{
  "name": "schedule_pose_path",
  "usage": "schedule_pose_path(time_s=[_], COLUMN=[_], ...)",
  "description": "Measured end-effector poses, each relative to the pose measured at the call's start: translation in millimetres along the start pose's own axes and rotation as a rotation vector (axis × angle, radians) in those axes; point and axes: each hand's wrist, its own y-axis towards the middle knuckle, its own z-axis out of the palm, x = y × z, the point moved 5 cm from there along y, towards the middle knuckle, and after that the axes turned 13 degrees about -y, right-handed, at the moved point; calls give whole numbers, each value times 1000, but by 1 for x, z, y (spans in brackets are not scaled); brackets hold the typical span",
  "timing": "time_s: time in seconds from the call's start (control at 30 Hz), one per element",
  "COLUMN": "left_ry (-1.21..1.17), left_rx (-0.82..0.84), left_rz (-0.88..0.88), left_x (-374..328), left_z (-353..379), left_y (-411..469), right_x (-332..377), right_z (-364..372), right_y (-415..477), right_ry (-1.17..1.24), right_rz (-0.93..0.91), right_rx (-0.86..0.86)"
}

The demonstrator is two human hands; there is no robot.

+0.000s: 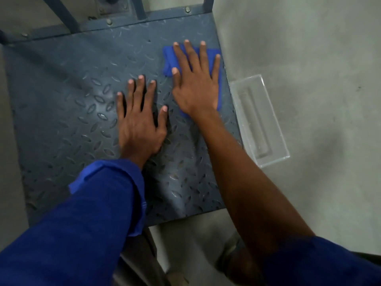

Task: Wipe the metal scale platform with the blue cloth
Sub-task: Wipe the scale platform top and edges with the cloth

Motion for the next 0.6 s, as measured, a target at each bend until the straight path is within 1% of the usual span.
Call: schedule_pose_path(time_s=[0.1,0.17,0.23,0.3,0.37,0.5,0.57,0.6], left_ry=[-29,-31,-23,-6,22,57,60,58], left_rx=[-20,-17,-13,13,50,92,89,84], left_rz=[-17,-16,-19,-30,-36,-37,-52,-61], left_x=[1,0,-1,0,0,1,3,4], left_z=[-1,-2,-1,0,2,7,10,11], left_y=[0,1,1,1,5,32,49,56], right_x=[13,3,-19,-40,-51,-49,-24,-7], right_z=[-3,-8,-10,-9,-5,3,9,10], right_y=[-13,-49,-88,-104,-84,5,39,47], right_ry=[26,63,72,83,73,78,31,8], right_rz=[-155,-226,-200,-122,-46,72,53,13], right_rx=[-24,-27,-13,-8,-15,9,45,52])
